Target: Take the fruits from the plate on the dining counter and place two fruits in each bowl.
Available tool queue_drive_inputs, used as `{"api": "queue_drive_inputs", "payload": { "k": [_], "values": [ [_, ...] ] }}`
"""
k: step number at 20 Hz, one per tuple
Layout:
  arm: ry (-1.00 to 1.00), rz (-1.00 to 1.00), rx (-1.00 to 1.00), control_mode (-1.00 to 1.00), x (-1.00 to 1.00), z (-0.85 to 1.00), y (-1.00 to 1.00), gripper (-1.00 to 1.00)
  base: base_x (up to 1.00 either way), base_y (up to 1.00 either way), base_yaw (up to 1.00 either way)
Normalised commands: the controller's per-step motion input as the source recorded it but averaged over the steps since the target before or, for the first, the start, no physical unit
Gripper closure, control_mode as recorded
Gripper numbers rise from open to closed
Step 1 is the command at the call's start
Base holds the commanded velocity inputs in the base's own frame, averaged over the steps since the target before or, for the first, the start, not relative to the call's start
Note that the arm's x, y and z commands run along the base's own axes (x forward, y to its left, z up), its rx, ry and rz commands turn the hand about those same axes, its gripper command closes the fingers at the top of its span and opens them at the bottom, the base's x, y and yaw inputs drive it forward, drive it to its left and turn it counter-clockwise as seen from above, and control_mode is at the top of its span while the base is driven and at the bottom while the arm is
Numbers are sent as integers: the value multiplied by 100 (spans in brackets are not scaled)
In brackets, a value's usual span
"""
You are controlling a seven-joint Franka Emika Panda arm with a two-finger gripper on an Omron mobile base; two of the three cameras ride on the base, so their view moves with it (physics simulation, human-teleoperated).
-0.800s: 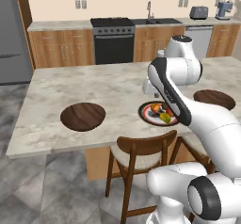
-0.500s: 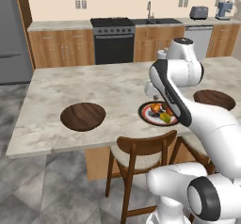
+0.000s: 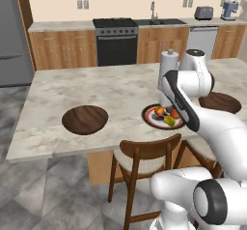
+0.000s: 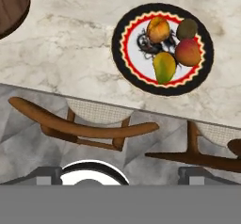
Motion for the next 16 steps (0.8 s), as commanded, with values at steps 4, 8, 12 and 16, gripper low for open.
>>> {"api": "queue_drive_inputs", "payload": {
  "k": [4,8,12,16],
  "values": [
    [2,31,0,-100,41,-21,-35,-100,0,0,0],
    [13,36,0,-100,55,-18,-18,-100,0,0,0],
    [14,32,-1,-100,57,-24,-7,-100,0,0,0],
    [13,17,-2,-100,61,-22,0,-100,0,0,0]
  ]
}}
